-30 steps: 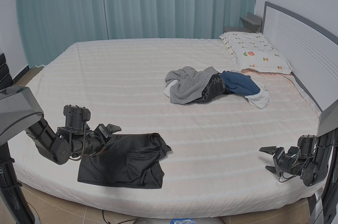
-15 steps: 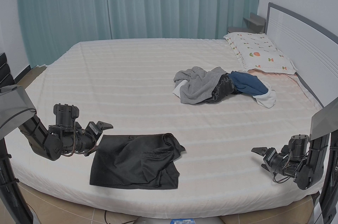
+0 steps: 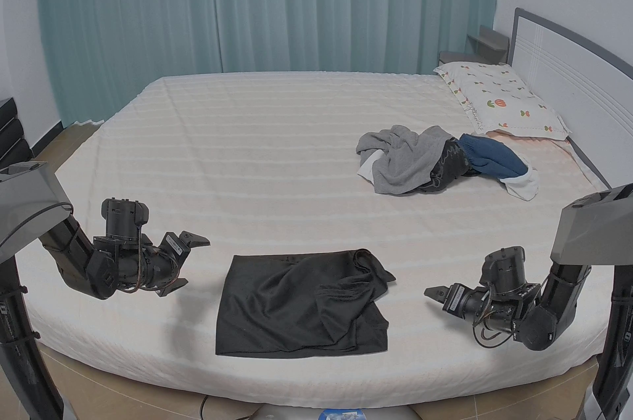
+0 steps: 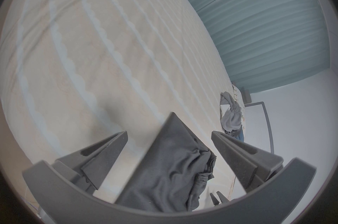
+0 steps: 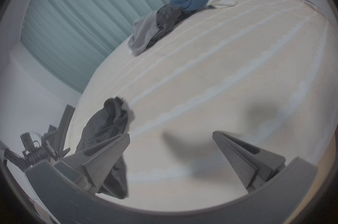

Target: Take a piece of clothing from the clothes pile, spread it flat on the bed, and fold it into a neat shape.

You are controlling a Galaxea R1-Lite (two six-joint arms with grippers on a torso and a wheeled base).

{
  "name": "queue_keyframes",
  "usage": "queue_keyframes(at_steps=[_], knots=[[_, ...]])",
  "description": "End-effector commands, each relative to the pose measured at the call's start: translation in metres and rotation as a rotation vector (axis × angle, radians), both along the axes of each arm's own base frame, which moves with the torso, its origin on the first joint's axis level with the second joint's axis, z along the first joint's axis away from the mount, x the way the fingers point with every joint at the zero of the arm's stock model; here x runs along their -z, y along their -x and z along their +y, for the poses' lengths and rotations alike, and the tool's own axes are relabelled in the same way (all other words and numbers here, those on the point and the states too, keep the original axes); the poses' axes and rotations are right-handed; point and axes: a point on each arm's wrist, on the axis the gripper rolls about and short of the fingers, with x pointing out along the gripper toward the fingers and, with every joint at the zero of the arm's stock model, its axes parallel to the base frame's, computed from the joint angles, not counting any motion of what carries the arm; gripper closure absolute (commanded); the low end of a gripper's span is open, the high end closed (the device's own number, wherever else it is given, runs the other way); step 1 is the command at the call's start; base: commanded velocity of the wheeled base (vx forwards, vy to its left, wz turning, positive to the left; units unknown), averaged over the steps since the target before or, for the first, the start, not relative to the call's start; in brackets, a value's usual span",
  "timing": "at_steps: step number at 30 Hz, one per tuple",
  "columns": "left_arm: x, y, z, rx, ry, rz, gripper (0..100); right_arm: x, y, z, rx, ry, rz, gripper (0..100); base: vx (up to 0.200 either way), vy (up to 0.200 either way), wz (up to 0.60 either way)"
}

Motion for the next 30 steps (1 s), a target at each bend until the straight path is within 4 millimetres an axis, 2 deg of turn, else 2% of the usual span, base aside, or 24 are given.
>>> queue_keyframes(at_steps=[1, 4, 6, 8, 17, 21, 24, 30], knots=[[0.005, -0.003, 0.000, 0.000, -0.001, 0.025, 0, -0.043, -0.015, 0.041, -0.114, 0.010, -0.119, 0, 0.000, 0.200, 0.00], [0.006, -0.003, -0.001, 0.000, -0.002, 0.027, 0, -0.047, -0.019, 0.052, -0.141, 0.061, -0.118, 0, 0.000, 0.200, 0.00], [0.007, -0.003, -0.001, 0.003, -0.006, 0.029, 0, -0.051, -0.020, 0.070, -0.167, 0.104, -0.111, 0, 0.000, 0.200, 0.00], [0.008, -0.003, -0.002, 0.007, -0.012, 0.031, 0, -0.051, -0.020, 0.076, -0.190, 0.126, -0.098, 0, 0.000, 0.200, 0.00], [0.009, -0.003, -0.003, 0.010, -0.013, 0.032, 0, -0.052, -0.025, 0.096, -0.232, 0.247, 0.020, 0, 0.000, 0.000, 0.00], [0.009, -0.003, -0.003, 0.011, -0.014, 0.032, 0, -0.043, -0.028, 0.099, -0.233, 0.277, 0.055, 0, 0.000, 0.000, 0.00], [0.009, -0.003, -0.003, 0.010, -0.015, 0.032, 0, -0.027, -0.027, 0.098, -0.235, 0.393, 0.087, 0, 0.000, 0.000, 0.00], [0.009, -0.003, -0.003, 0.011, -0.014, 0.032, 0, -0.009, -0.029, 0.098, -0.243, 0.469, 0.107, 0, 0.000, 0.000, 0.00]])
